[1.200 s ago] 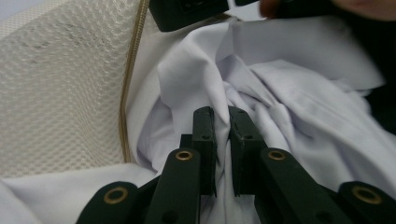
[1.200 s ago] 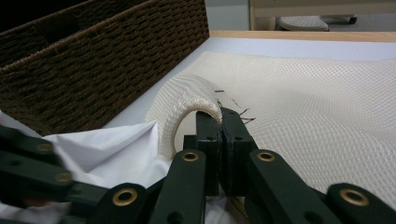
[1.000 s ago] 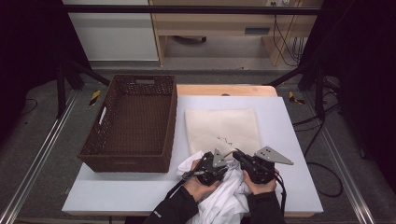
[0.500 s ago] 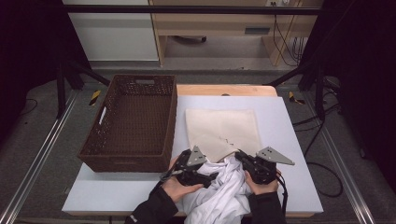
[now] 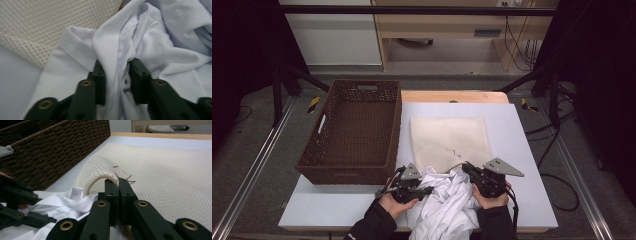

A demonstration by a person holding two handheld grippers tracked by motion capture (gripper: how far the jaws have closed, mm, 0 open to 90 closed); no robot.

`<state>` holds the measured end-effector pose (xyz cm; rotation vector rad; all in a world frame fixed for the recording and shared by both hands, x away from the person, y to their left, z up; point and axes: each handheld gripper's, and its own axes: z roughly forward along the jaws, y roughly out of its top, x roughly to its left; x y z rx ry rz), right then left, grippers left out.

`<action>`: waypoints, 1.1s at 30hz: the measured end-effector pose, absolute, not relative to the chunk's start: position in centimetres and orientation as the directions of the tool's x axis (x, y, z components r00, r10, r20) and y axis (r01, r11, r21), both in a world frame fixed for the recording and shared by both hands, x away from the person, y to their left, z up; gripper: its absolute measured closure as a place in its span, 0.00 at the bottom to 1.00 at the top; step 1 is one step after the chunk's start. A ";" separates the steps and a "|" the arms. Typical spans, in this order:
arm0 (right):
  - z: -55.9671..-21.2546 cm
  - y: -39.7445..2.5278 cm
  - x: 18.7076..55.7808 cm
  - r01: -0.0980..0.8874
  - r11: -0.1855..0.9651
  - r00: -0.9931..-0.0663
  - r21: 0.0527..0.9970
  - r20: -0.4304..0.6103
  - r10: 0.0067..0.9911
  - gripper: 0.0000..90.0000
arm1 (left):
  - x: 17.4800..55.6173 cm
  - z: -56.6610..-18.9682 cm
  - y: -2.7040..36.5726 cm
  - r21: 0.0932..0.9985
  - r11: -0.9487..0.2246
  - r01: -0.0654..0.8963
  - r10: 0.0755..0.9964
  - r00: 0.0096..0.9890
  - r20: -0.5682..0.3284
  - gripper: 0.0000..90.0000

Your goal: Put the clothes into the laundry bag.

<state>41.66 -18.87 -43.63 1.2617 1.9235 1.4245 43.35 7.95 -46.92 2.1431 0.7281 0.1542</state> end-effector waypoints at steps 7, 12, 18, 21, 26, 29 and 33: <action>-43.6 -18.7 41.7 0.416 0.056 -0.489 0.908 0.171 0.855 0.97 | 40.7 -44.6 7.8 0.845 -0.349 0.406 0.554 0.816 -0.163 0.88; -43.6 -18.5 41.8 0.413 0.062 -0.493 0.909 0.166 0.854 0.97 | 39.7 -44.1 5.5 0.858 -0.367 0.360 0.502 0.853 -0.143 0.89; -43.6 -18.4 41.9 0.416 0.053 -0.501 0.908 0.180 0.847 0.98 | 40.3 -44.0 2.8 0.848 -0.407 0.340 0.473 0.872 -0.122 0.89; -43.6 -18.3 41.9 0.415 0.044 -0.501 0.909 0.188 0.845 0.98 | 41.4 -44.3 1.5 0.832 -0.433 0.347 0.468 0.875 -0.121 0.89; -43.3 -18.2 41.7 0.397 0.041 -0.508 0.917 0.182 0.842 0.98 | 43.9 -45.9 -0.1 0.755 -0.547 0.362 0.511 0.859 -0.041 0.86; -43.1 -18.1 41.5 0.388 0.048 -0.520 0.920 0.176 0.836 0.98 | 45.0 -46.9 0.8 0.765 -0.487 0.421 0.519 0.844 -0.134 0.85; -43.2 -18.2 41.6 0.398 0.046 -0.514 0.916 0.181 0.838 0.98 | 44.3 -46.8 0.9 0.793 -0.488 0.364 0.518 0.852 -0.072 0.78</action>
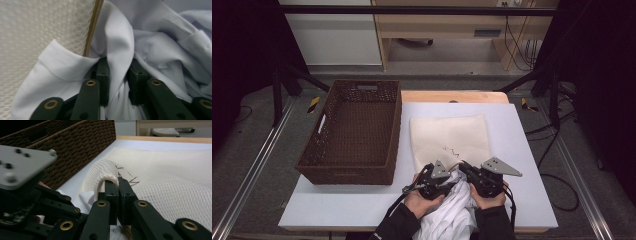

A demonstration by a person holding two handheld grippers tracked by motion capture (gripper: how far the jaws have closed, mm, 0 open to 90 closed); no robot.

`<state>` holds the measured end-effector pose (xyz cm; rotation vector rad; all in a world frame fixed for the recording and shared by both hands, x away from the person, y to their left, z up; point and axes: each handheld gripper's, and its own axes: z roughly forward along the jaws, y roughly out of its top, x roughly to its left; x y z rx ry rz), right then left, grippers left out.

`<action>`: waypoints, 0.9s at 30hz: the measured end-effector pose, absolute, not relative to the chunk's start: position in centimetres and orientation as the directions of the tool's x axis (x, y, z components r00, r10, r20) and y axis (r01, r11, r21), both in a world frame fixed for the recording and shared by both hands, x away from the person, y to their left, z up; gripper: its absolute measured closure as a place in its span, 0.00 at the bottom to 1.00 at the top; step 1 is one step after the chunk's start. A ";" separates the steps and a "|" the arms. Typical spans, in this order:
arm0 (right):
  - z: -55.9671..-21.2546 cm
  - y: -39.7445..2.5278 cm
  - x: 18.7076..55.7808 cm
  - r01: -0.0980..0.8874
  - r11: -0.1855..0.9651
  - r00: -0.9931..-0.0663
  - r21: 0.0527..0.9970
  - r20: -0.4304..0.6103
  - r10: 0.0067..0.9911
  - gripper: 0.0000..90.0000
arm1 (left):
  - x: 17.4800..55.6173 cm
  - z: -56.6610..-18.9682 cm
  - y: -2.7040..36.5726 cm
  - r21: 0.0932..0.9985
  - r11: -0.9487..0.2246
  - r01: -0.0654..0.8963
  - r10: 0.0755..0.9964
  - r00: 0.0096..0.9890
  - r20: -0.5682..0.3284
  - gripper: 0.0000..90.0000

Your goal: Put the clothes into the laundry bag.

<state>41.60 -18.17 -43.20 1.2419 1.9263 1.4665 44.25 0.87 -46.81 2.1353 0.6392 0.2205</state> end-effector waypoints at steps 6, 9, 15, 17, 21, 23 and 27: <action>-43.3 -18.5 41.6 0.401 0.050 -0.512 0.915 0.178 0.840 0.97 | 42.7 -45.4 3.4 0.837 -0.432 0.337 0.526 0.848 -0.069 0.43; -43.3 -18.4 41.5 0.400 0.056 -0.513 0.915 0.173 0.841 0.97 | 41.9 -44.8 5.4 0.850 -0.404 0.338 0.537 0.840 -0.079 0.32; -43.3 -18.3 41.5 0.403 0.063 -0.510 0.913 0.167 0.844 0.97 | 42.2 -45.9 8.1 0.844 -0.386 0.372 0.587 0.805 -0.086 0.28; -43.3 -18.3 41.5 0.405 0.065 -0.510 0.912 0.166 0.844 0.97 | 42.6 -46.8 8.0 0.832 -0.392 0.392 0.585 0.805 -0.104 0.28; -43.4 -18.2 41.5 0.410 0.062 -0.509 0.910 0.172 0.843 0.97 | 43.1 -47.9 7.8 0.803 -0.381 0.457 0.551 0.810 -0.200 0.53; -43.4 -18.2 41.5 0.412 0.060 -0.508 0.909 0.175 0.843 0.97 | 42.7 -47.3 8.1 0.809 -0.361 0.465 0.555 0.804 -0.215 0.72; -43.5 -18.0 41.7 0.413 0.066 -0.510 0.908 0.170 0.843 0.98 | 41.4 -45.8 7.7 0.843 -0.346 0.412 0.527 0.829 -0.189 0.89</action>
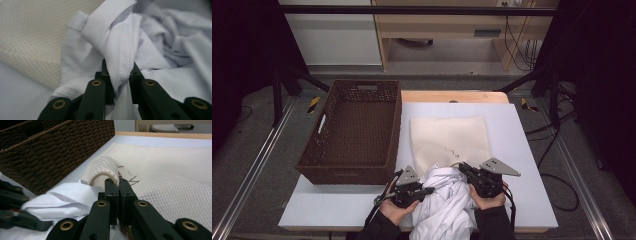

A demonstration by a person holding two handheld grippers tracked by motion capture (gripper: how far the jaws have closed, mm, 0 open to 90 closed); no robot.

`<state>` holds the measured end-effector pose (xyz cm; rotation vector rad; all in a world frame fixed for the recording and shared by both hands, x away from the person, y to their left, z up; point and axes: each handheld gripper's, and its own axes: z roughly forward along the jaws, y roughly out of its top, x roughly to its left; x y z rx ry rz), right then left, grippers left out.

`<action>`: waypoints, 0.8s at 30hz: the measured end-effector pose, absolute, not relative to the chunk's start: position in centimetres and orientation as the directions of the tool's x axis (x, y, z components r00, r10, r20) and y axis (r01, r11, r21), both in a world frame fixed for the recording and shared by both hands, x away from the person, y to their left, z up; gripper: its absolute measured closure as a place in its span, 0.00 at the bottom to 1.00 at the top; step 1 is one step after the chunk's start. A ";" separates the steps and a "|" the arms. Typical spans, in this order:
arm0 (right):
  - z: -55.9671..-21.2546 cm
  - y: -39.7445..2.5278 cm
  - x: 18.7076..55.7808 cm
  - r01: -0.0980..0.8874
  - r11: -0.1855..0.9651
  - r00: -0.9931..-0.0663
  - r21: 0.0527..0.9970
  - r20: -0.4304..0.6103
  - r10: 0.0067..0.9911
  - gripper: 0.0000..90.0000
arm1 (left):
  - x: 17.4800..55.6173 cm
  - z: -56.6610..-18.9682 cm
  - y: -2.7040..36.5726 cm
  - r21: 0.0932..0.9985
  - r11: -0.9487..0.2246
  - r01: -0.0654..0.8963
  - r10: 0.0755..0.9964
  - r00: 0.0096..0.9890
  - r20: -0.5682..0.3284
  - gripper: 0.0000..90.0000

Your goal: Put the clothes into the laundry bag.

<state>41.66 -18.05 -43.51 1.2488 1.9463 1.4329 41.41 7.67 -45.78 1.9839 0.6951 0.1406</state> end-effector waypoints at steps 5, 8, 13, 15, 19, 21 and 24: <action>-43.6 -17.7 41.7 0.412 0.071 -0.518 0.908 0.170 0.838 0.98 | 39.6 -43.2 4.8 0.869 -0.393 0.302 0.436 0.893 -0.113 0.90; -43.5 -17.8 41.7 0.410 0.054 -0.519 0.911 0.183 0.835 0.98 | 40.0 -42.9 2.8 0.862 -0.421 0.283 0.407 0.908 -0.099 0.90; -43.4 -18.2 41.7 0.402 0.032 -0.519 0.915 0.199 0.831 0.98 | 42.0 -44.1 0.9 0.839 -0.444 0.316 0.403 0.906 -0.128 0.90; -43.3 -18.3 41.6 0.392 0.020 -0.524 0.920 0.205 0.827 0.98 | 43.0 -45.0 0.3 0.815 -0.483 0.322 0.417 0.902 -0.109 0.90; -42.8 -18.2 41.4 0.378 0.013 -0.533 0.926 0.206 0.821 0.98 | 44.3 -45.8 0.2 0.793 -0.499 0.350 0.474 0.876 -0.088 0.89; -42.7 -18.1 41.3 0.377 0.015 -0.537 0.926 0.205 0.818 0.98 | 44.5 -46.0 0.4 0.794 -0.491 0.358 0.482 0.871 -0.094 0.88; -42.9 -18.1 41.3 0.384 0.023 -0.534 0.923 0.202 0.821 0.98 | 43.8 -46.0 0.7 0.818 -0.485 0.308 0.481 0.876 -0.045 0.81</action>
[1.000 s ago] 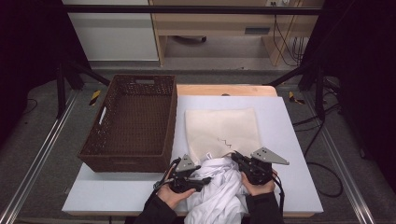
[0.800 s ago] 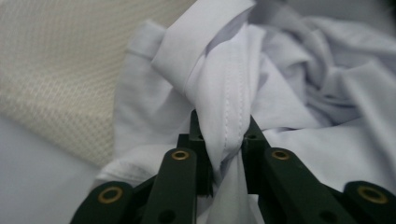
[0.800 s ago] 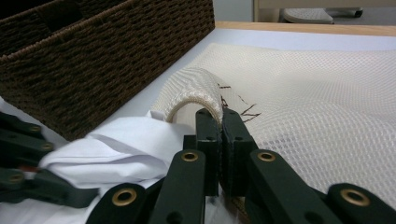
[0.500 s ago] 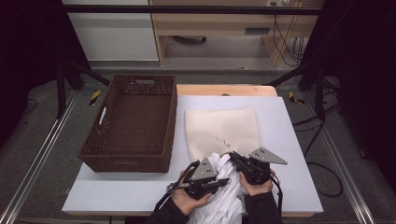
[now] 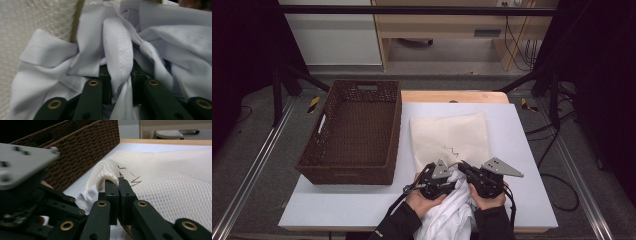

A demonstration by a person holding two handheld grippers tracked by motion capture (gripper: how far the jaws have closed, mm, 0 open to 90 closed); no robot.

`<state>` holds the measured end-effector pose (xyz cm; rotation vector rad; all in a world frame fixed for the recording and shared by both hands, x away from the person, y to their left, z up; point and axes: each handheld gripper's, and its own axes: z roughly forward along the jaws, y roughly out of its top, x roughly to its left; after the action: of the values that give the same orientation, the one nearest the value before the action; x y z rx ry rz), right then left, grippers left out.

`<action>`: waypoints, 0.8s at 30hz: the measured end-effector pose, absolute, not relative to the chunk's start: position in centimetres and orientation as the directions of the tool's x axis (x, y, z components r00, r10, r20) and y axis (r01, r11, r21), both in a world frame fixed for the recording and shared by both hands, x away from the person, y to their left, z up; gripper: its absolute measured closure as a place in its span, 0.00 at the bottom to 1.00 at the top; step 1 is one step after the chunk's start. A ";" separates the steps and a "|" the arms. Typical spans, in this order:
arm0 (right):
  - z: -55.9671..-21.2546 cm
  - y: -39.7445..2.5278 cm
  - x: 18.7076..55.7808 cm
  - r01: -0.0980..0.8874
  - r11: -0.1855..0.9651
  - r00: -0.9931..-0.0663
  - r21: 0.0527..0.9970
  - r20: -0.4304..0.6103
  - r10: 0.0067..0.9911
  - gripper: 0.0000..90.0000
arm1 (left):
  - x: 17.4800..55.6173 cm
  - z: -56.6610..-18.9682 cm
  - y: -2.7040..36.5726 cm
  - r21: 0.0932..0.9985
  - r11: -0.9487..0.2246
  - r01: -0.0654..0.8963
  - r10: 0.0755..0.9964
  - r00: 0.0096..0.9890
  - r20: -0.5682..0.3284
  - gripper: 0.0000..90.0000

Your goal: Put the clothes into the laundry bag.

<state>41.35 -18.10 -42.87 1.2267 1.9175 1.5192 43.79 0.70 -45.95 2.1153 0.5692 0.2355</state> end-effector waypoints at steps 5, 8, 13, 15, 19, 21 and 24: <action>-43.2 -18.4 41.4 0.398 0.043 -0.519 0.917 0.186 0.834 0.98 | 42.6 -45.1 2.6 0.843 -0.434 0.317 0.498 0.864 -0.068 0.46; -43.2 -18.3 41.4 0.396 0.046 -0.519 0.917 0.182 0.835 0.98 | 42.3 -44.4 4.6 0.845 -0.408 0.344 0.505 0.857 -0.105 0.33; -43.2 -18.3 41.4 0.395 0.050 -0.518 0.917 0.177 0.837 0.98 | 42.7 -43.9 7.1 0.857 -0.383 0.344 0.565 0.822 -0.077 0.26; -43.2 -18.3 41.4 0.396 0.052 -0.519 0.917 0.177 0.837 0.98 | 43.6 -44.3 7.4 0.849 -0.385 0.362 0.583 0.809 -0.080 0.24; -43.2 -18.2 41.4 0.396 0.055 -0.519 0.916 0.174 0.837 0.98 | 45.3 -45.7 6.8 0.827 -0.401 0.393 0.583 0.806 -0.101 0.23; -43.2 -18.2 41.4 0.398 0.053 -0.517 0.916 0.176 0.838 0.98 | 45.6 -46.1 6.6 0.820 -0.414 0.395 0.573 0.813 -0.102 0.30; -43.2 -18.2 41.4 0.398 0.056 -0.516 0.916 0.173 0.839 0.98 | 45.8 -46.4 6.4 0.807 -0.410 0.426 0.530 0.831 -0.169 0.67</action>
<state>41.42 -18.20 -43.20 1.2360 1.9330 1.4554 45.80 6.38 -46.43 2.0602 0.7016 0.1393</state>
